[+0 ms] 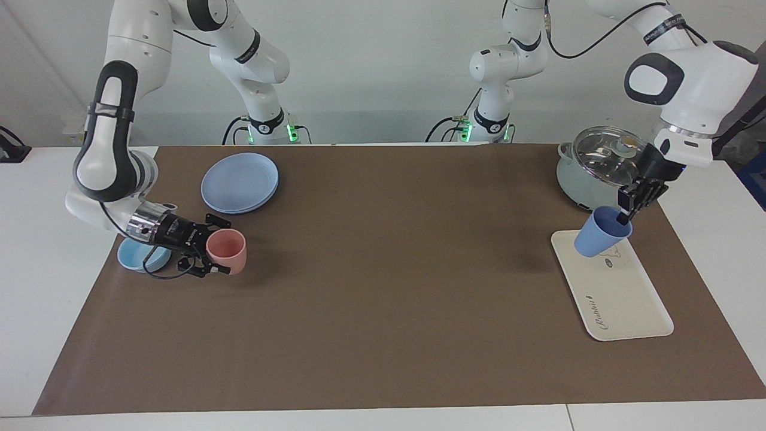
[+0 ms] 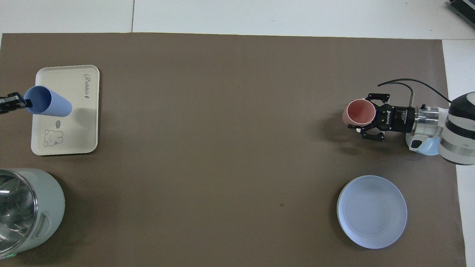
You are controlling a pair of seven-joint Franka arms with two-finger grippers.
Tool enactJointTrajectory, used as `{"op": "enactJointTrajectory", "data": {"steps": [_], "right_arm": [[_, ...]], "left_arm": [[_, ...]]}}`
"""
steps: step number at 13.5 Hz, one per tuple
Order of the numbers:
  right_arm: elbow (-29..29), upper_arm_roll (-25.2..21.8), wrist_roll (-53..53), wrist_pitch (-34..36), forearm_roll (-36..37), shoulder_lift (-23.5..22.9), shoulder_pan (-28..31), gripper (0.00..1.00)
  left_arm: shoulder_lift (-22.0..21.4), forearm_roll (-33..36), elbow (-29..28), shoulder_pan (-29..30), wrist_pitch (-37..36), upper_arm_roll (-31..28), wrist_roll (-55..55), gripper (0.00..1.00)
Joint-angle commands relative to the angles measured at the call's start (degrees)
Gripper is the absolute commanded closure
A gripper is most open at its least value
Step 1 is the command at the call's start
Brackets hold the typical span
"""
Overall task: Place cup on tray
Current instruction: 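Carry the blue cup to the tray while the right gripper withdraws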
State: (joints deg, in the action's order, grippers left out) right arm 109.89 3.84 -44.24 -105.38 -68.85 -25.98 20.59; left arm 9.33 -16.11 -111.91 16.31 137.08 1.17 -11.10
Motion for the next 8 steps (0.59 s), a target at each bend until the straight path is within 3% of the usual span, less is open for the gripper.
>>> {"op": "enactJointTrajectory", "data": {"steps": [1, 7, 8], "right_arm": [[-0.4, 0.4, 3.9, 1.0, -2.2, -1.3, 1.6, 1.00], [1.8, 0.4, 7.0, 1.1, -2.6, -0.7, 1.7, 1.00], [2.3, 0.4, 7.1, 1.0, -3.1, -0.6, 1.6, 0.78]], "left_arm": [[-2.0, -1.6, -5.9, 0.2, 5.7, 0.8, -2.1, 1.00], [-2.0, -1.6, -6.7, 0.1, 6.1, 0.8, -2.1, 1.00], [-2.0, -1.6, -6.7, 0.1, 6.1, 0.8, -2.1, 1.00]]}}
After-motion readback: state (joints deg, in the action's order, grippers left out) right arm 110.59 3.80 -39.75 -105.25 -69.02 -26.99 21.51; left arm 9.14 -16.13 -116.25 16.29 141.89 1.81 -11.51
